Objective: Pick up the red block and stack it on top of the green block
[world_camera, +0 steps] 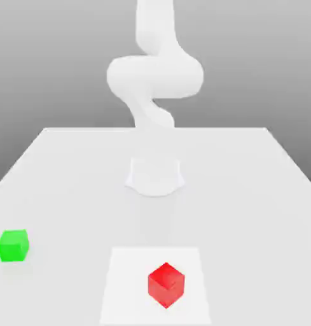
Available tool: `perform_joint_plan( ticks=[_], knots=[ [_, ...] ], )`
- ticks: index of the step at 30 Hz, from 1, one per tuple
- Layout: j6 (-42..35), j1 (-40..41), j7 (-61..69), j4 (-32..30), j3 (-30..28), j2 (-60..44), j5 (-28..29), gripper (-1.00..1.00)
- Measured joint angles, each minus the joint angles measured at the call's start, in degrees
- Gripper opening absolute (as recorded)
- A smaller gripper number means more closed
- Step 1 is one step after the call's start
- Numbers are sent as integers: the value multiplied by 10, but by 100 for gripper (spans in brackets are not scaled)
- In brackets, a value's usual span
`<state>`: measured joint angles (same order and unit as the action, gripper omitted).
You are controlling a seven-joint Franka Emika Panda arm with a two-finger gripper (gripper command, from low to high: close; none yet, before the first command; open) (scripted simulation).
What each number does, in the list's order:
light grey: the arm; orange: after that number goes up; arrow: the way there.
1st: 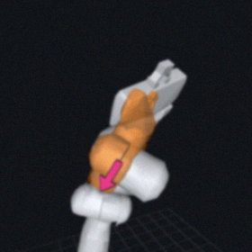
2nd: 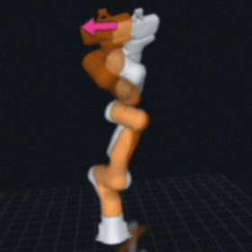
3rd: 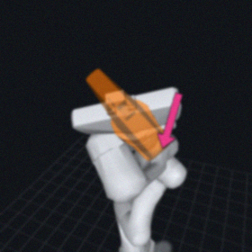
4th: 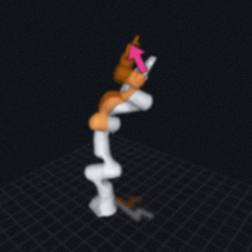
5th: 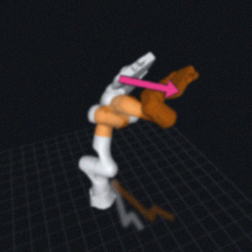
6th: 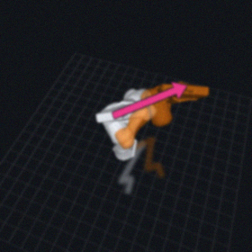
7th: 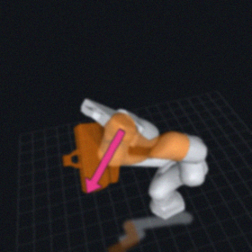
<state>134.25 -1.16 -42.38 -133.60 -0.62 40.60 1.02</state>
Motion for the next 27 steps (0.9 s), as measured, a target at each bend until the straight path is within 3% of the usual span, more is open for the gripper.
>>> perform_joint_plan(
  ticks=[12,22,27],
  knots=[
    [120,-48,190,-88,-38,-253,19,0],
    [221,-61,380,-158,-36,-461,-19,0],
    [302,-49,406,-151,-20,-565,-37,0]
  ],
)
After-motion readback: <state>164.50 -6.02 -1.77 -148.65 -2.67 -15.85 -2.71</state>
